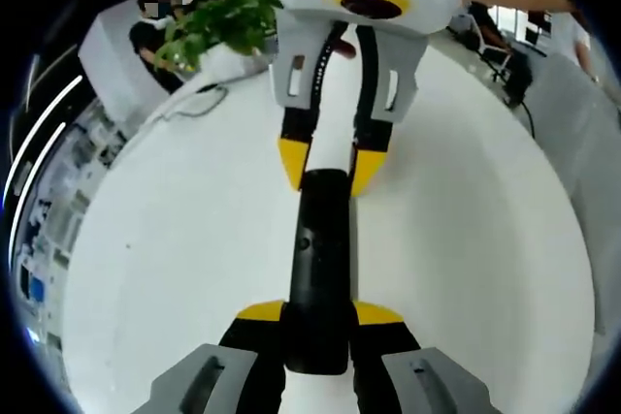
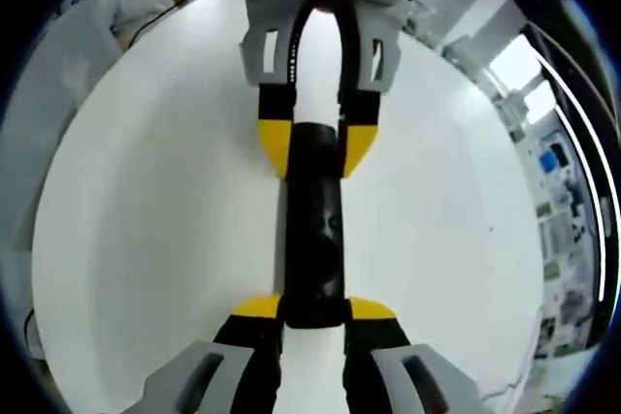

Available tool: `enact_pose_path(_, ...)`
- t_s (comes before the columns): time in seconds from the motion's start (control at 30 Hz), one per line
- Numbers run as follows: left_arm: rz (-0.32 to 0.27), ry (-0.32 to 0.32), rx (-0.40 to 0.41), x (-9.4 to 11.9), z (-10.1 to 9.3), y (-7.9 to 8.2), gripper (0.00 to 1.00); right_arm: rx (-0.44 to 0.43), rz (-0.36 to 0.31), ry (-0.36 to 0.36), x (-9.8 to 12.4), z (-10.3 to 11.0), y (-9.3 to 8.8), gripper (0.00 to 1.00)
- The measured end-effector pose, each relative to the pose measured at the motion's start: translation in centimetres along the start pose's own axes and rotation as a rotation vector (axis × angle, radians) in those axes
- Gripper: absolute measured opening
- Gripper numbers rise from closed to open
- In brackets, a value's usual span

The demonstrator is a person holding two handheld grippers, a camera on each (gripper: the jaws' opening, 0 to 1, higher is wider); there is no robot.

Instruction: Press the specified remote control buttons in sequence, fully releasing each button before pressing the next.

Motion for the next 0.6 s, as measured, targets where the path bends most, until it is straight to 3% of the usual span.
enact_pose_path(0.23,0.015,-0.011,-0.004,-0.11,0.11,-0.15,0.24,0.005,0.001,-0.002,0.02,0.02,0.08,0.21)
enact_pose_path(0.43,0.034,-0.005,-0.067,-0.20,-0.04,-0.02,0.24,0.017,0.007,-0.002,-0.04,0.05,0.13,0.18)
enact_pose_path(0.6,0.035,0.014,-0.075,-0.20,0.39,-0.02,0.27,0.024,0.008,-0.022,0.08,-0.12,0.18,0.21)
Point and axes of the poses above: the point that each gripper's makers call its tool centre point, and the gripper's own axes: x roughly backward along the fingers, z roughly to its left, y roughly out of its top, the point moved 1 cm from there along x, roughly backward along the fingers, and after that the axes turned 3 degrees about z, right-handed, at the moved point
